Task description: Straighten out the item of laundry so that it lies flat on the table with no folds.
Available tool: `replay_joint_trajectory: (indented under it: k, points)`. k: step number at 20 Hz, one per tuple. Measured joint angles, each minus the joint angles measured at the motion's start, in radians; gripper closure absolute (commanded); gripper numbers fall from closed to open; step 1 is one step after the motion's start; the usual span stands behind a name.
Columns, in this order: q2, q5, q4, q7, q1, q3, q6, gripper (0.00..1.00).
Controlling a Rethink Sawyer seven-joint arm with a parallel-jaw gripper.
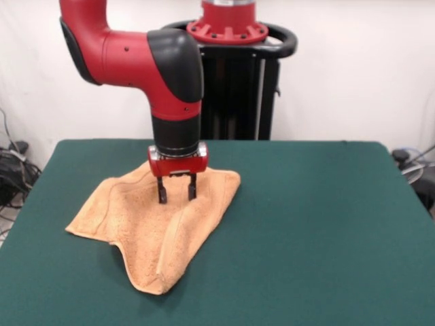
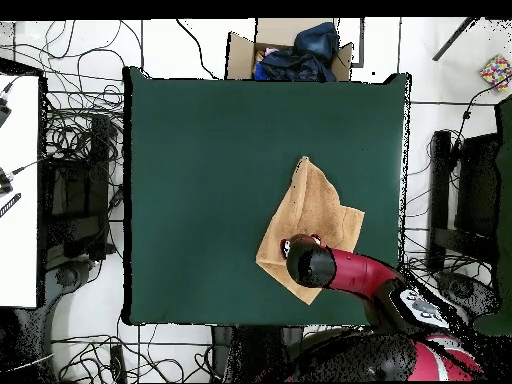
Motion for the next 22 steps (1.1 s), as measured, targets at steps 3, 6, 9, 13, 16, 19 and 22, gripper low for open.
replay_joint_trajectory:
  k: [3,6,9,13,16,19,22]
  points:
    - [0.000,0.000,0.002,0.000,-0.003,0.001,0.000,1.00]
    - [-0.002,0.005,0.008,0.000,-0.001,0.001,0.000,1.00]
    - [-0.002,0.008,0.008,0.000,-0.001,0.001,0.000,1.00]
    - [-0.002,0.008,0.008,0.000,-0.001,0.001,0.000,1.00]
    - [-0.002,0.008,0.008,0.000,-0.001,0.001,0.000,1.00]
    - [-0.002,0.008,0.009,0.000,-0.002,0.001,0.000,1.00]
    - [-0.007,0.009,0.010,0.000,-0.002,0.001,0.002,1.00]
